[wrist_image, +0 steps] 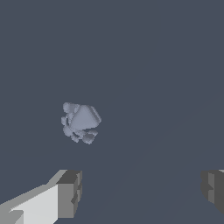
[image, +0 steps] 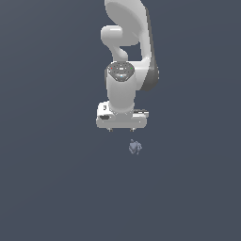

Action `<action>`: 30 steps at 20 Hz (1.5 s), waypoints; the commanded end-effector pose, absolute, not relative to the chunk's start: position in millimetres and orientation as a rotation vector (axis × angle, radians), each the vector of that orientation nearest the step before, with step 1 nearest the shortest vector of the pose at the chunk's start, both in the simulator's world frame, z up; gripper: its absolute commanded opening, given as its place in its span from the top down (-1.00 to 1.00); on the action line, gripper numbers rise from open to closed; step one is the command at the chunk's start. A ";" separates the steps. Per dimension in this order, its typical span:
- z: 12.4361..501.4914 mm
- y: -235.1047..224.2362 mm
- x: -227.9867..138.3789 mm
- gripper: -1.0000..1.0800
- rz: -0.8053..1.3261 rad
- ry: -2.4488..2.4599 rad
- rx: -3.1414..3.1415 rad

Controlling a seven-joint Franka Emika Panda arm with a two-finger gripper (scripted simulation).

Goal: Pick up the object and move it to a goal position.

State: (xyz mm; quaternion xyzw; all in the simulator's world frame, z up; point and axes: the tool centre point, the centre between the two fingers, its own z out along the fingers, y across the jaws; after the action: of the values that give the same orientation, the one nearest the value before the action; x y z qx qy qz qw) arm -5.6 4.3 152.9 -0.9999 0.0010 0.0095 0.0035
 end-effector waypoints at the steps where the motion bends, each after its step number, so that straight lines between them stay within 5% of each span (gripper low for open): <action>1: 152.9 4.3 -5.6 -0.92 0.030 0.003 -3.134; 30: 136.1 37.9 5.4 -0.92 0.014 0.059 -3.124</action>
State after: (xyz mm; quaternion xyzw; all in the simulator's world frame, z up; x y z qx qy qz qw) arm 4.2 34.7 139.1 -0.9999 0.0097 0.0044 0.0089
